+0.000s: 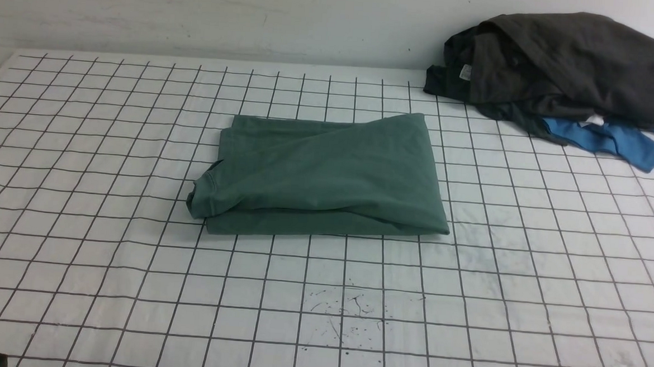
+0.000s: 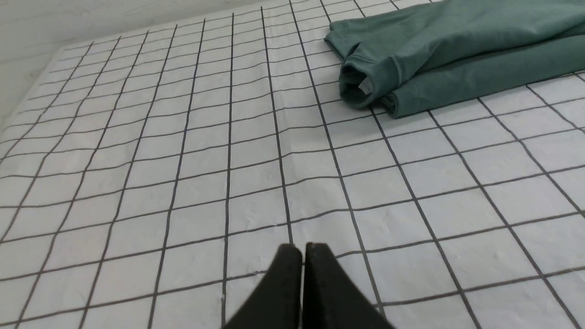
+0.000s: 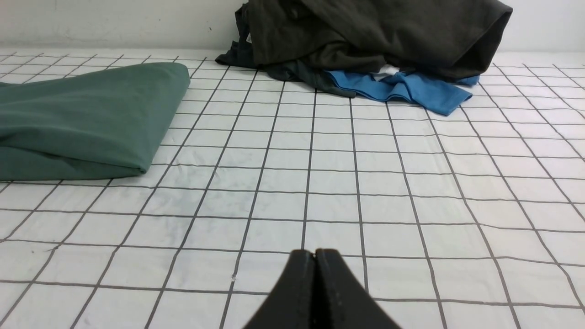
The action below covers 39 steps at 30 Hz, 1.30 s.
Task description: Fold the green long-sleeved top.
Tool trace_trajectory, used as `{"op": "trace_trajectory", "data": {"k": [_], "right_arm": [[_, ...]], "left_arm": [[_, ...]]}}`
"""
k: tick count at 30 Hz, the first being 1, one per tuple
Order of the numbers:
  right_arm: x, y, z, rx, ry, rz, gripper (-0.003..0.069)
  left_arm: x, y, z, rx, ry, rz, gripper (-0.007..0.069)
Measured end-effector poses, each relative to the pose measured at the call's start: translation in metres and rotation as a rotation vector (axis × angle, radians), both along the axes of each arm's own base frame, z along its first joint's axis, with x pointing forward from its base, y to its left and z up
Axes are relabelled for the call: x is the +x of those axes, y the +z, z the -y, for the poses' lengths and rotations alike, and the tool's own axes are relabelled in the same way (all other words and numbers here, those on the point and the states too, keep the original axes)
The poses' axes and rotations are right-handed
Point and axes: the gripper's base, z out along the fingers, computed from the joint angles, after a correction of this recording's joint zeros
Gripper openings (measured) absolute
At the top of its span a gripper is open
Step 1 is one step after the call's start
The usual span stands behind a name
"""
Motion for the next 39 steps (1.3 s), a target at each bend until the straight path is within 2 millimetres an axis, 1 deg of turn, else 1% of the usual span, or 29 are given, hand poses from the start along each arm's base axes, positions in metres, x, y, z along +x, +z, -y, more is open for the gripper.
{"op": "trace_trajectory", "data": {"k": [10, 39], "right_arm": [[0.0000, 0.0000, 0.0000, 0.000, 0.000, 0.000, -0.0014], [0.0000, 0.0000, 0.0000, 0.000, 0.000, 0.000, -0.0014]], "left_arm": [[0.0002, 0.0000, -0.0021, 0.011, 0.050, 0.001, -0.0007], [0.0002, 0.0000, -0.0024, 0.001, 0.060, 0.000, -0.0007]]}}
